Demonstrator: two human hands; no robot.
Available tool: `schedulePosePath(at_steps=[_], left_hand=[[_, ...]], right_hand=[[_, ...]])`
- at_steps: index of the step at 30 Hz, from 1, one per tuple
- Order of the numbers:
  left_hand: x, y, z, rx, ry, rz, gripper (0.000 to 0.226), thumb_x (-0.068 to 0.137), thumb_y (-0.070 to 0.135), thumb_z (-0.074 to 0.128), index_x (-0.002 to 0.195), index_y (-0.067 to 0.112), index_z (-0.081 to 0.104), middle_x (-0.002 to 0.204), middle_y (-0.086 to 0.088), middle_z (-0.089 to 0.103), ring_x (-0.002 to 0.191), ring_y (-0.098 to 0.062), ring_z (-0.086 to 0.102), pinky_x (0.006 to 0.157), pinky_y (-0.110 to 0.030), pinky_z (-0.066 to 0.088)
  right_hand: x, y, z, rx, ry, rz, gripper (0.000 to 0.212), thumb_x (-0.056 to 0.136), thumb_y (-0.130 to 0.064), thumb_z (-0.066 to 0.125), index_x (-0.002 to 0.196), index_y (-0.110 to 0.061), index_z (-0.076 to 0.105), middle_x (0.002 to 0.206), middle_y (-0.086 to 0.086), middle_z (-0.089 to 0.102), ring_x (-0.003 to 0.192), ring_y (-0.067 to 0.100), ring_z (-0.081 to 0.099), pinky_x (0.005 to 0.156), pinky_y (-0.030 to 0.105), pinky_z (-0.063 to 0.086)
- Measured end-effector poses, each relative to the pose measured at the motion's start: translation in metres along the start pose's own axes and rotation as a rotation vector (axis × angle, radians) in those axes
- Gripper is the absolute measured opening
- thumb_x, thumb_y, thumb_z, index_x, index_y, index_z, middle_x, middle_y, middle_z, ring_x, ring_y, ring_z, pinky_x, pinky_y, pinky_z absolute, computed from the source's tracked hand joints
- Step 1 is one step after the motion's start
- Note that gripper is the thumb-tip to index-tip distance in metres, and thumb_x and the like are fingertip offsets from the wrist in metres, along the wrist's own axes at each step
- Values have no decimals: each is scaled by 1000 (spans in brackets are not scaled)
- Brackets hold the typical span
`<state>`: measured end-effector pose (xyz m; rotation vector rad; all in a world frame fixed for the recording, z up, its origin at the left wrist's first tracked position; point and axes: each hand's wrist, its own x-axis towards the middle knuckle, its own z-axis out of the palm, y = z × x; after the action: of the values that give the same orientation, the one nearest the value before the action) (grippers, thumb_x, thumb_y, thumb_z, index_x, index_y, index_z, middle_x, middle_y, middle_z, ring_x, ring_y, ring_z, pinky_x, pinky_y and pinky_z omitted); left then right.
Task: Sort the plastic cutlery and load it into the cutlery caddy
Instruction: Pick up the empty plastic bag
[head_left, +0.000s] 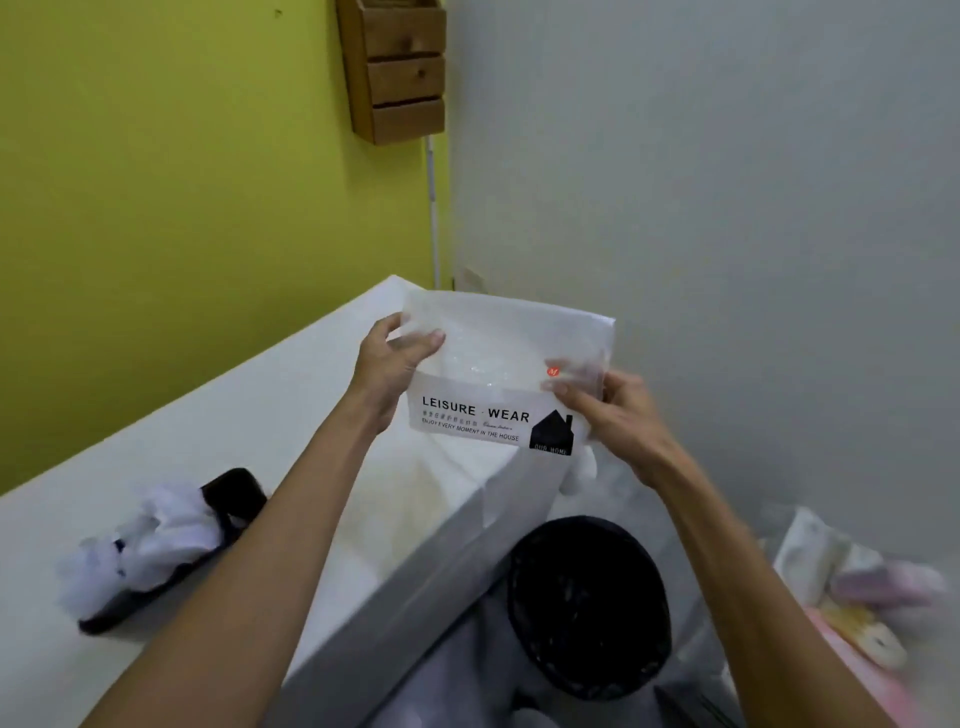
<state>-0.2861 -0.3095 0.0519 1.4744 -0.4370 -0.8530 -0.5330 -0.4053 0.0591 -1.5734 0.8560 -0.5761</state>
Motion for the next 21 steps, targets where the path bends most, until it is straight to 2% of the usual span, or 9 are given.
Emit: schedulePosePath(at_steps=[2,5,9,11,13,17,21], left_hand=[[4,-34,39,196,-31,-65,74,82,20,81,144,20,40,141,-15,53,123,-25,59,105,-44,48],[-7,-80,87,388,-90,-89,84,85,21,77,154,24,29,154,-11,39,140,-23,41,109,-38,41],[-30,-147,140,549,-300,-137,65,85,11,74,145,17,48,143,-10,52,133,-22,50,105,-32,44],[-37,-183,160,592,-431,-220,55,86,2,71,139,10,55,135,-15,58,125,-25,57,102,-30,46],[-40,-218,165,639,-514,-302,50,86,-2,67,135,6,58,130,-19,62,117,-27,61,103,-33,47],[-26,-327,170,764,-593,-448,51,76,18,66,127,17,66,123,-14,69,118,-28,64,104,-43,50],[-47,-321,184,859,-604,-519,43,91,9,62,133,17,63,130,-6,66,124,-22,59,110,-32,43]], right_hand=[[-3,30,-29,-59,58,55,18,93,-20,69,108,-28,74,109,-3,76,95,14,70,66,19,52],[-14,69,-57,-213,145,167,22,84,-32,67,104,-27,75,104,-11,75,100,14,70,87,38,56],[-35,117,-76,-379,225,311,15,88,-20,62,96,-11,72,90,2,75,85,20,69,79,39,55],[-42,144,-82,-425,238,384,13,87,-18,61,89,-9,70,84,4,73,80,25,69,73,39,55],[-49,165,-82,-473,254,428,14,89,-22,60,86,-10,67,80,6,71,76,28,67,69,41,54],[-60,217,-81,-578,240,559,11,89,-23,55,96,-16,61,85,5,67,76,25,63,64,33,49],[-57,269,-66,-634,140,669,15,89,-25,52,101,-16,53,91,6,61,85,31,61,69,37,49]])
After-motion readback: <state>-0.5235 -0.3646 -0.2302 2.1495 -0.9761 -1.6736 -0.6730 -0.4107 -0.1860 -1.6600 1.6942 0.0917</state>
